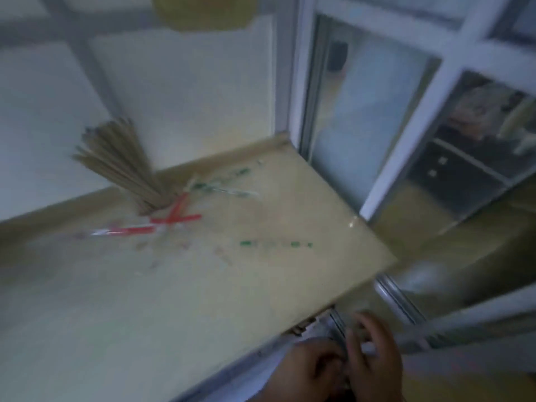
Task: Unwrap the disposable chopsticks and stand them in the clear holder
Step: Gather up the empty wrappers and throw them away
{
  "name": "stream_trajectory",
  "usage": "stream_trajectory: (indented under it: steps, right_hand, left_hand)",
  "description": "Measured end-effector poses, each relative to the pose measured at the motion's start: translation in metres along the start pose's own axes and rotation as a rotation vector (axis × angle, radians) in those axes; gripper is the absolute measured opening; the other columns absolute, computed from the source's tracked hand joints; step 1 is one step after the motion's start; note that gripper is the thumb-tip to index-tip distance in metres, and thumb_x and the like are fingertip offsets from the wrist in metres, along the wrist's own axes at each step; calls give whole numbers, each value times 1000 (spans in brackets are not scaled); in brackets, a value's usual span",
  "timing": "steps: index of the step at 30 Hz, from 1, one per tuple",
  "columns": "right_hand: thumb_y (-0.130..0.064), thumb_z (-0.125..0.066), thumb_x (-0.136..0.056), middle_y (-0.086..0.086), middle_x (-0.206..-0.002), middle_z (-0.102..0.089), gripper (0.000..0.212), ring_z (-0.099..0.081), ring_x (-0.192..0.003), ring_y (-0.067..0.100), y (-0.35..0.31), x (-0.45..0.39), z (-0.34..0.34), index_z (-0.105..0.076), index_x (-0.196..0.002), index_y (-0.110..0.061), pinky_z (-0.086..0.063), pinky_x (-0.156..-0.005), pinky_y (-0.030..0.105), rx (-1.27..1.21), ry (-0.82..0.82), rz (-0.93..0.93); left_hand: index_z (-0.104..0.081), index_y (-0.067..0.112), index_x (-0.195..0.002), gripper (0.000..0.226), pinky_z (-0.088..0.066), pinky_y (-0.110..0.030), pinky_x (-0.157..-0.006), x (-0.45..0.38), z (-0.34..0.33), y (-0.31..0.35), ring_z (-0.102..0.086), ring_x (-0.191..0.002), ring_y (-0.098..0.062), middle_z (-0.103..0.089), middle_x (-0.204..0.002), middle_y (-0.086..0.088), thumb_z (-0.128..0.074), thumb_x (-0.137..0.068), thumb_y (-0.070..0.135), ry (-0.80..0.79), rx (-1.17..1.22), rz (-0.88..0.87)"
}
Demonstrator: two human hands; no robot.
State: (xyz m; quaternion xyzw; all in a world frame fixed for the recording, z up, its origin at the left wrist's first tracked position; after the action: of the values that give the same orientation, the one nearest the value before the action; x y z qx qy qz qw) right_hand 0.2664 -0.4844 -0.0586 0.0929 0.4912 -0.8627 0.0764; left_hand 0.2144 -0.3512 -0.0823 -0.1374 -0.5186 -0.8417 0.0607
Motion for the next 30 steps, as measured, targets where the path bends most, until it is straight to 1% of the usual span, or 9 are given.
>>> stream_trajectory:
  steps: [5, 7, 9, 12, 16, 21, 24, 27, 30]
  right_hand:
    - [-44, -53, -89, 3, -111, -64, 36, -56, -104, 14, -85, -49, -77, -71, -103, -17, -45, -90, 29, 132, -275, 273]
    - [-28, -65, -79, 3, -109, -65, 26, -52, -105, 15, -102, -68, -106, -71, -102, -16, -41, -92, 25, 231, -303, 398]
    - [-16, -82, -63, 4, -108, -66, 39, -52, -105, 19, -107, -94, -135, -71, -101, -17, -43, -91, 27, 375, -361, 477]
    - [-8, -91, -42, 6, -101, -69, 59, -63, -92, 31, -92, -135, -175, -73, -97, -19, -59, -74, 37, 547, -513, 517]
    - [-28, -94, -33, 0, -81, -64, 51, -61, -70, 29, -71, -159, -204, -70, -78, -26, -54, -52, 36, 679, -668, 500]
    - [-43, -64, -63, -10, -80, -56, 18, -55, -68, 20, -65, -157, -223, -56, -74, -32, -46, -55, 30, 557, -737, 664]
    - [-38, -54, -76, -14, -77, -54, 8, -51, -71, 15, -84, -174, -240, -49, -78, -32, -40, -63, 28, 386, -780, 668]
    - [-27, -57, -84, -10, -72, -57, 7, -55, -67, 17, -125, -217, -267, -52, -81, -29, -46, -60, 35, 317, -776, 559]
    - [-31, -61, -91, -1, -91, -62, 8, -58, -86, 24, -165, -261, -319, -60, -97, -25, -47, -73, 36, 408, -828, 594]
  left_hand:
    - [-70, 28, -100, 24, -46, -16, -68, 22, 139, -26, -59, -71, -3, -62, -82, 20, -53, -85, 36, 303, -76, 53]
    - [-68, 30, -102, 22, -49, -21, -75, 27, 183, -47, -60, -77, -2, -62, -90, 17, -55, -86, 36, 420, -154, 133]
    - [-64, 29, -114, 27, -48, -22, -86, 27, 217, -68, -61, -95, -8, -62, -110, 9, -58, -89, 35, 451, -273, 243]
    - [-53, 25, -133, 44, -43, -27, -100, 24, 259, -95, -52, -120, -19, -50, -134, 2, -57, -91, 37, 430, -451, 390]
    - [-38, 23, -144, 60, -41, -36, -104, 14, 306, -116, -42, -129, -26, -37, -147, 0, -58, -90, 40, 446, -578, 491]
    - [-26, 19, -151, 76, -31, -39, -111, -18, 352, -122, -27, -142, -29, -22, -158, -5, -64, -87, 37, 511, -749, 447]
    - [-18, 20, -154, 92, -23, -40, -114, -42, 367, -135, -19, -146, -27, -19, -160, -5, -70, -82, 42, 451, -767, 407]
    - [-18, 21, -154, 99, -25, -41, -113, -53, 379, -148, -23, -144, -25, -26, -156, -1, -73, -77, 50, 408, -743, 433]
    - [-40, 22, -145, 76, -31, -46, -104, -53, 386, -154, -42, -132, -29, -49, -140, -1, -68, -79, 48, 467, -799, 353]
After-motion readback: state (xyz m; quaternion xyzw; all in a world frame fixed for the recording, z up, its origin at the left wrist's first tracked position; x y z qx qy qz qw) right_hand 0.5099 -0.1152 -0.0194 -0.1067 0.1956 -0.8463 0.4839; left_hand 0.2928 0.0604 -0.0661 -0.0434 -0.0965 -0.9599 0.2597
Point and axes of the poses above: each hand's wrist, its own x-axis away from the middle knuckle, its own z-axis out of the back of the hand, y = z × x, the point moved 8 cm from there along -x, towards the middle knuckle
